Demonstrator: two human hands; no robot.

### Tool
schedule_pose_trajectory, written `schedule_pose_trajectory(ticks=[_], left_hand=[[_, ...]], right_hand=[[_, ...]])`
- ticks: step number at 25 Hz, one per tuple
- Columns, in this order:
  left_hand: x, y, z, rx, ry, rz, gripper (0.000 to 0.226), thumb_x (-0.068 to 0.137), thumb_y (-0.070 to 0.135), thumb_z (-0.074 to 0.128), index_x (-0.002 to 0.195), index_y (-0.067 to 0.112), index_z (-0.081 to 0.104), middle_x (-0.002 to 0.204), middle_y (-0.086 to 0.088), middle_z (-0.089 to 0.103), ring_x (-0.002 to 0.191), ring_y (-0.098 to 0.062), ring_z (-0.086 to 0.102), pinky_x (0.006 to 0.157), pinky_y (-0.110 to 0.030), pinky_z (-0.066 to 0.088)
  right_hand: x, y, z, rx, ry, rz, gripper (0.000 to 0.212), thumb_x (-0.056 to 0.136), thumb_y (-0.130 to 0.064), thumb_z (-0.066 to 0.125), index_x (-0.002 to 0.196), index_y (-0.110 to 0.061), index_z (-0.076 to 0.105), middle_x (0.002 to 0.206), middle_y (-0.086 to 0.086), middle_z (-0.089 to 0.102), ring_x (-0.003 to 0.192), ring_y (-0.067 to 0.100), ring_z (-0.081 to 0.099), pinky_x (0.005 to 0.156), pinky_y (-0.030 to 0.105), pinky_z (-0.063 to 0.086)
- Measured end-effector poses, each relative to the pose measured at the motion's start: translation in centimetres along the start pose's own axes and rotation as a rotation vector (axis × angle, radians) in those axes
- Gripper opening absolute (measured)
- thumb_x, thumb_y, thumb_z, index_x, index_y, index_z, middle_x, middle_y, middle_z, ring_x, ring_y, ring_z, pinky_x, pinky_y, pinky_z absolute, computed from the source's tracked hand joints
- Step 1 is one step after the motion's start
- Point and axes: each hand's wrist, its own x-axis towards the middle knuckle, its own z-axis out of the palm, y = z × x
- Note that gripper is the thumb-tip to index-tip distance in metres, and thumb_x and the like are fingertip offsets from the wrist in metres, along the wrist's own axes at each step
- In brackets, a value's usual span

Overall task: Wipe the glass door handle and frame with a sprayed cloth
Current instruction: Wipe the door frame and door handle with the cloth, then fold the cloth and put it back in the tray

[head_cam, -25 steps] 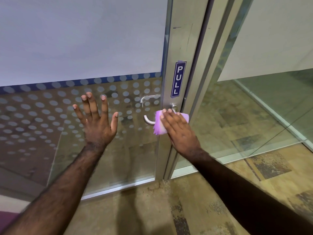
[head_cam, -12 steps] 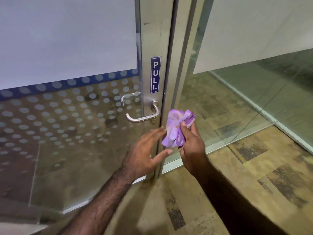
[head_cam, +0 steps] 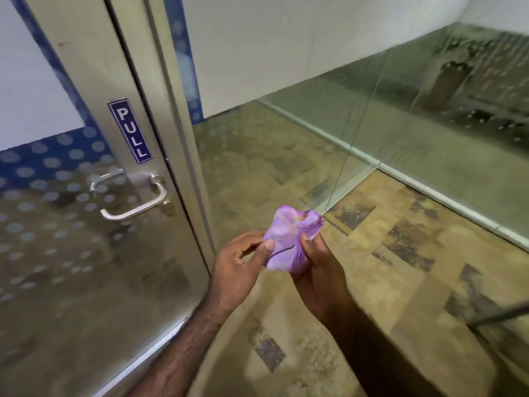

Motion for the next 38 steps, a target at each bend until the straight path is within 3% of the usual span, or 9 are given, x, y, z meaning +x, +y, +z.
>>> schedule_pose_trajectory(ticks=[4, 10, 15, 19, 23, 26, 28, 32, 38], left_hand=[[-1.7, 2.0, 7.3, -0.146, -0.001, -0.136, 0.045, 0.096, 0.057, 0.059, 0.1, 0.013, 0.071, 0.087, -0.007, 0.069, 0.082, -0.017, 0.059, 0.079, -0.04, 0.049], [-5.1, 5.1, 16.6, -0.368, -0.1, -0.314, 0.048, 0.097, 0.058, 0.059, 0.103, 0.011, 0.064, 0.097, -0.016, 0.066, 0.089, -0.027, 0.055, 0.077, -0.043, 0.046], [-8.7, 7.1, 24.0, -0.327, -0.227, -0.322, 0.053, 0.093, 0.064, 0.058, 0.098, 0.012, 0.062, 0.085, -0.009, 0.061, 0.073, -0.021, 0.046, 0.063, -0.037, 0.037], [-11.9, 8.2, 30.1, -0.268, -0.385, -0.352, 0.052, 0.1, 0.058, 0.055, 0.111, 0.008, 0.067, 0.093, -0.023, 0.069, 0.083, -0.024, 0.053, 0.073, -0.042, 0.048], [-14.0, 8.4, 35.8, -0.261, -0.557, -0.409, 0.041, 0.11, 0.042, 0.056, 0.118, 0.003, 0.069, 0.119, -0.038, 0.07, 0.096, -0.031, 0.059, 0.098, -0.068, 0.053], [-15.2, 8.8, 39.3, -0.211, -0.673, -0.432, 0.028, 0.109, 0.037, 0.061, 0.112, 0.011, 0.072, 0.091, -0.016, 0.071, 0.083, -0.026, 0.057, 0.075, -0.042, 0.051], [-15.5, 8.7, 41.1, -0.258, -0.846, -0.509, 0.028, 0.105, 0.026, 0.067, 0.127, 0.011, 0.071, 0.109, -0.013, 0.08, 0.094, -0.03, 0.072, 0.082, -0.04, 0.059], [-15.3, 7.7, 45.4, -0.211, -1.094, -0.468, 0.075, 0.092, 0.001, 0.079, 0.154, 0.032, 0.051, 0.126, -0.019, 0.078, 0.122, -0.038, 0.073, 0.104, -0.056, 0.058], [-14.8, 6.8, 53.0, -0.047, -1.266, -0.13, 0.064, 0.092, 0.002, 0.08, 0.137, 0.042, 0.057, 0.142, 0.013, 0.065, 0.135, -0.016, 0.065, 0.104, -0.023, 0.057]], right_hand=[[-5.3, -3.1, -6.2, 0.089, 0.076, -0.089, 0.052, 0.111, -0.014, 0.042, 0.163, -0.008, 0.042, 0.167, 0.024, 0.048, 0.157, 0.042, 0.044, 0.131, 0.059, 0.029], [-15.0, -6.6, -14.9, 0.028, 0.275, -0.116, 0.067, 0.077, -0.001, 0.073, 0.142, -0.011, 0.063, 0.139, 0.018, 0.07, 0.113, 0.029, 0.07, 0.093, 0.045, 0.057], [-22.3, -10.5, -21.0, 0.006, 0.416, -0.072, 0.045, 0.082, -0.028, 0.082, 0.123, -0.016, 0.069, 0.113, 0.013, 0.075, 0.087, 0.021, 0.073, 0.069, 0.035, 0.061], [-26.8, -12.9, -24.3, -0.065, 0.438, -0.122, 0.053, 0.094, -0.02, 0.074, 0.142, 0.0, 0.062, 0.137, 0.024, 0.074, 0.115, 0.033, 0.074, 0.101, 0.049, 0.058], [-30.8, -14.4, -26.7, -0.086, 0.561, -0.163, 0.046, 0.09, -0.01, 0.083, 0.131, 0.004, 0.069, 0.137, 0.028, 0.072, 0.115, 0.035, 0.072, 0.1, 0.045, 0.06], [-33.5, -15.2, -28.8, -0.049, 0.712, -0.193, 0.049, 0.093, -0.012, 0.077, 0.137, 0.006, 0.064, 0.139, 0.03, 0.071, 0.123, 0.041, 0.071, 0.111, 0.056, 0.054], [-34.8, -15.6, -30.2, -0.011, 0.806, -0.217, 0.042, 0.098, -0.012, 0.076, 0.136, 0.002, 0.067, 0.134, 0.026, 0.075, 0.128, 0.046, 0.07, 0.109, 0.056, 0.059], [-36.7, -17.0, -33.1, 0.009, 0.95, -0.258, 0.043, 0.097, -0.021, 0.081, 0.135, -0.005, 0.068, 0.124, 0.018, 0.081, 0.111, 0.035, 0.08, 0.08, 0.036, 0.068], [-39.0, -18.9, -37.0, 0.049, 1.106, -0.299, 0.059, 0.089, -0.024, 0.09, 0.139, -0.026, 0.06, 0.121, 0.005, 0.083, 0.106, 0.028, 0.083, 0.078, 0.037, 0.068]])
